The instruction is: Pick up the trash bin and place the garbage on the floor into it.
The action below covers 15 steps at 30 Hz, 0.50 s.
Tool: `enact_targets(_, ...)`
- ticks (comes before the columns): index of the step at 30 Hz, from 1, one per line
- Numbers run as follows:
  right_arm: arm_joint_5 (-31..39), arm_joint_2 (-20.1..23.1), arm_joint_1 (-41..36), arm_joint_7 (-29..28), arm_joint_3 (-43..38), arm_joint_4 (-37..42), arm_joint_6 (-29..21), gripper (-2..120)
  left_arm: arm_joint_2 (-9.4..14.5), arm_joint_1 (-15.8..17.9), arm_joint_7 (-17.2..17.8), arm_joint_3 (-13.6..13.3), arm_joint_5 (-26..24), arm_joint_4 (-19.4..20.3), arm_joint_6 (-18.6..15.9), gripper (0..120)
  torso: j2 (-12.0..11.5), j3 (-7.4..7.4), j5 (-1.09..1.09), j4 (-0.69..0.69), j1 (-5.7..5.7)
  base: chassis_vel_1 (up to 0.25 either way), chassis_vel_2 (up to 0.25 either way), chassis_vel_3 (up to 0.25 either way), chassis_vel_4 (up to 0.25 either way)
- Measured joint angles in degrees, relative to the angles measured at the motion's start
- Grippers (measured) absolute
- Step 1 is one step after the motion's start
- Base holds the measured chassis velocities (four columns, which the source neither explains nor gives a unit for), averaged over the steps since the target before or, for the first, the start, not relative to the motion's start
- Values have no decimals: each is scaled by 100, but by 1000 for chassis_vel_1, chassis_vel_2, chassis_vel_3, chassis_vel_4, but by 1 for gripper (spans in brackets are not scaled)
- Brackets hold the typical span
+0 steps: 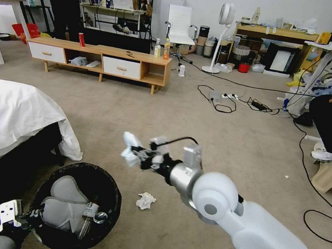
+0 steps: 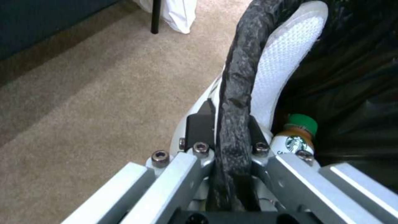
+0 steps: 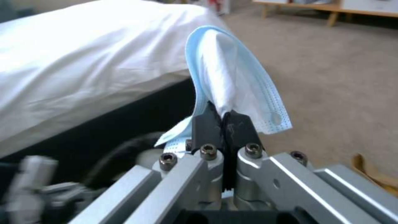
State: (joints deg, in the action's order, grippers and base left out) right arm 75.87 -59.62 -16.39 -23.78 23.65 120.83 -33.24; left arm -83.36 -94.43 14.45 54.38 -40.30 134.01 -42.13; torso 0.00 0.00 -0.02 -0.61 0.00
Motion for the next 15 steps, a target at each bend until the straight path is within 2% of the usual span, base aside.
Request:
enact_targets(3,486,-260,310,-403,131,123,-345,0,-12,-1,0,-10,7,27,0,2,0,0,0,-1,0,0,0,0,0)
enact_targets(5,1033,-637,583,-865,304,164,-757,0,-28,-2,0,-28,13,59,0,2,0,0,1,-2,0,0,0,0,0)
enact_targets(6,1033,-637,583,-865,304,164,-757,0,-28,-2,0,-28,13,59,0,2,0,0,1,-2,0,0,0,0,0)
enact_targets(8,1469,-931,800,-1256,531,106,-887,0,-32,-9,-3,-44,26,79,0,2,0,0,1,0,0,0,0,0,0)
enact_targets(15,1728,-1246,1052,-1662,1050,-114,-889,0,-38,-7,-9,-27,25,110,0,2,0,0,1,-2,0,0,0,0,0)
